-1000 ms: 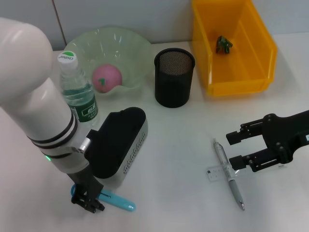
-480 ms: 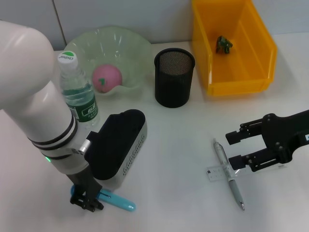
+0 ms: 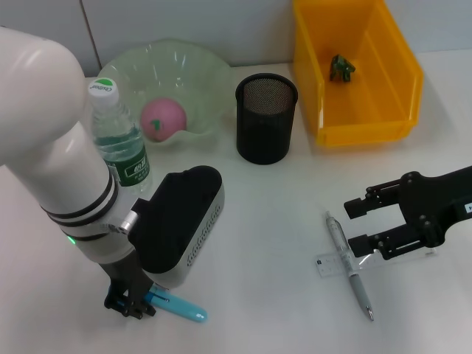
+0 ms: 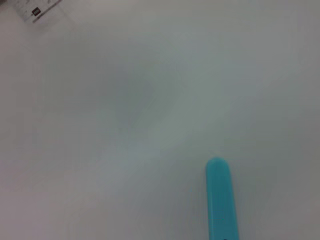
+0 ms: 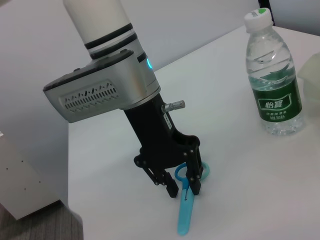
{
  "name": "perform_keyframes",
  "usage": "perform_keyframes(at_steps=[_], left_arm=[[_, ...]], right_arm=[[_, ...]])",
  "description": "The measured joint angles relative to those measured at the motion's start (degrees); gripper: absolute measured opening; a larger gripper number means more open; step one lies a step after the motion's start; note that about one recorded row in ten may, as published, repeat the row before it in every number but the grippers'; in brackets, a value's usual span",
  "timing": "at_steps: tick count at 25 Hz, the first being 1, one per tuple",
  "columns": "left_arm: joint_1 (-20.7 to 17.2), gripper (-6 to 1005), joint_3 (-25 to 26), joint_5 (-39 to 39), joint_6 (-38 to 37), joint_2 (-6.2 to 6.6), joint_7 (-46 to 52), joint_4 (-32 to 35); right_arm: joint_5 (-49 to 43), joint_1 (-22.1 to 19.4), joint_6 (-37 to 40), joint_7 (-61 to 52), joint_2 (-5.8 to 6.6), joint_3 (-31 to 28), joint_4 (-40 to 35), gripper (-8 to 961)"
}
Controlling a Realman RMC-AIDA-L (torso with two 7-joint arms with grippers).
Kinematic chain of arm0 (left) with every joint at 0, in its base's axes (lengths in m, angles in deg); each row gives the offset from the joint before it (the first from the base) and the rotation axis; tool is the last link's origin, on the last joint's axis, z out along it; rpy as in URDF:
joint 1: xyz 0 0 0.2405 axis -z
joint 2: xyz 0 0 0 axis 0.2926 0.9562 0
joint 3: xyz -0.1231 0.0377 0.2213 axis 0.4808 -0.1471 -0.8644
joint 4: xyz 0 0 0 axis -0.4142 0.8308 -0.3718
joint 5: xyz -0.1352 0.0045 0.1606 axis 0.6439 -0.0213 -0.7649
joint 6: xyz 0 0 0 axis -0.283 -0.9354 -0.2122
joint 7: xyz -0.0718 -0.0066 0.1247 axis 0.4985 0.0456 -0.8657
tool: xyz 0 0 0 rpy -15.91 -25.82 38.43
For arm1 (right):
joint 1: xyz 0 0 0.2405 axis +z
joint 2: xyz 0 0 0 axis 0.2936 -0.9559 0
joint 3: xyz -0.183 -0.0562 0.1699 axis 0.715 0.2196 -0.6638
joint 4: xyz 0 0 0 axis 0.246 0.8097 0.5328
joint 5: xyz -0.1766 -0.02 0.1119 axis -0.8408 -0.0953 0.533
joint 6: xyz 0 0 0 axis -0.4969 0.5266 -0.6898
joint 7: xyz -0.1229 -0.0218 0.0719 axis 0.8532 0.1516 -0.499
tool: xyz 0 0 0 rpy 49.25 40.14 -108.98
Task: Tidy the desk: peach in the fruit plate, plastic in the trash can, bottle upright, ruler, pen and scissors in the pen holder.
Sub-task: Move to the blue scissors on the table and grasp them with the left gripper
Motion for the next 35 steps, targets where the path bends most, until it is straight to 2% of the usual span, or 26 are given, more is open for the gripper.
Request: perform_keyframes(at_steps=[19,35], left_arm=[[0.1,290,-0.7,0.1,0.5,-0.08,0.6,-0.1],[0.0,281,-1.4,-0.1,0.7,-0.09,0.6,-0.5]], right_arm=[[0.0,0.0,0.0,0.5,0.00,0.0,0.0,737],[0.0,-0.3,-0.1,0.5,-0.09,0.0,0.1,737]])
